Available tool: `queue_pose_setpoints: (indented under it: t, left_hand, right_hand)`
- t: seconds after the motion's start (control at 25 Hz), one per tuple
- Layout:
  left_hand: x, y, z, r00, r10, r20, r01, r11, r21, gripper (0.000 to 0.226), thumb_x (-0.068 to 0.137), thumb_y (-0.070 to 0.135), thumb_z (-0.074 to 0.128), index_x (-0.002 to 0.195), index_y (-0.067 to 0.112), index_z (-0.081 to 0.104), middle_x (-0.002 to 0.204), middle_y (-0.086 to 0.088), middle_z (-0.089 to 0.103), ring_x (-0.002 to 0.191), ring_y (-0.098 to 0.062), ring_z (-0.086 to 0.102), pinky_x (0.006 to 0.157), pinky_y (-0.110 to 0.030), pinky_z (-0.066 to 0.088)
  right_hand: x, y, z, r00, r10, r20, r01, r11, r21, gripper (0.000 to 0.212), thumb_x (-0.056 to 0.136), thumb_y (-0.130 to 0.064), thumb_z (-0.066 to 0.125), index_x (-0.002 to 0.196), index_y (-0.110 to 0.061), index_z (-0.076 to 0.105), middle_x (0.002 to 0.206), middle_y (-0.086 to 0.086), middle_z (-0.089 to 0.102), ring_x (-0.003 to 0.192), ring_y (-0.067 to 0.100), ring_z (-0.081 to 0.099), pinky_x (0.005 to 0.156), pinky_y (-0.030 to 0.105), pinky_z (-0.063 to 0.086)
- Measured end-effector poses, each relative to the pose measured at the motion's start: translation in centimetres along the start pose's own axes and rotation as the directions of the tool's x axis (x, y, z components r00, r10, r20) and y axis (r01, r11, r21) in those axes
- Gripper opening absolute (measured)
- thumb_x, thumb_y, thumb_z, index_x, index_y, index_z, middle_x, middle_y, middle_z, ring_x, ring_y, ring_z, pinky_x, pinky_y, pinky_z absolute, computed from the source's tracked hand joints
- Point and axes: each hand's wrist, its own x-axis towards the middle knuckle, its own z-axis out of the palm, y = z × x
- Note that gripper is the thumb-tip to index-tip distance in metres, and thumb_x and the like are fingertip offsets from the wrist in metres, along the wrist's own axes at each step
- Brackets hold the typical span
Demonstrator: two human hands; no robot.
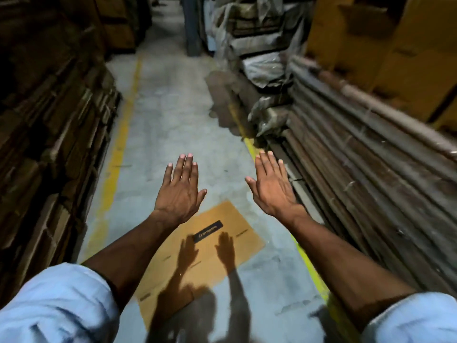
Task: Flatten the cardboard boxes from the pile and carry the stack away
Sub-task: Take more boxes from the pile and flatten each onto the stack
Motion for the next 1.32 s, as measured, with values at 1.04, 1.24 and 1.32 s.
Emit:
queue_pose_setpoints:
  t: [1.04, 1.24, 1.32]
  left_hand:
    - [42.1, 27.4, -32.3, 0.74, 0.363, -0.565, -0.446, 0.895, -0.009, 0.08, 0.1, 0.057, 0.03, 0.158, 0.006, 0.011, 0.167, -0.015, -0.004, 0.154, -0.032, -0.007, 0.124, -0.053, 0.007]
    - [52.1, 24.2, -29.8, 0.767, 0.301, -0.567, -0.384, 0.923, -0.029, 0.079, 0.101, 0.056, 0.027, 0.159, 0.006, 0.007, 0.167, -0.016, -0.01, 0.154, -0.033, -0.012, 0.124, -0.053, 0.005]
    - [56.1, 23.2, -29.2, 0.774, 0.284, -0.566, -0.364, 0.931, -0.029, 0.079, 0.101, 0.057, 0.026, 0.159, 0.006, 0.009, 0.167, -0.016, -0.009, 0.154, -0.033, -0.012, 0.124, -0.053, 0.005]
  right_hand:
    - [14.0, 36.8, -34.6, 0.826, 0.308, -0.472, -0.438, 0.877, -0.194, 0.066, 0.106, -0.049, 0.03, 0.156, -0.008, 0.024, 0.164, 0.016, 0.023, 0.153, 0.03, 0.016, 0.124, 0.046, 0.01]
    - [25.3, 39.1, -34.4, 0.85, 0.211, -0.482, -0.367, 0.895, -0.254, 0.065, 0.105, -0.048, 0.035, 0.156, -0.008, 0.026, 0.163, 0.015, 0.025, 0.153, 0.03, 0.018, 0.125, 0.047, 0.013]
    - [30.0, 39.9, -34.9, 0.849, 0.188, -0.494, -0.351, 0.899, -0.261, 0.064, 0.105, -0.046, 0.037, 0.155, -0.007, 0.026, 0.162, 0.016, 0.027, 0.152, 0.03, 0.019, 0.125, 0.047, 0.015]
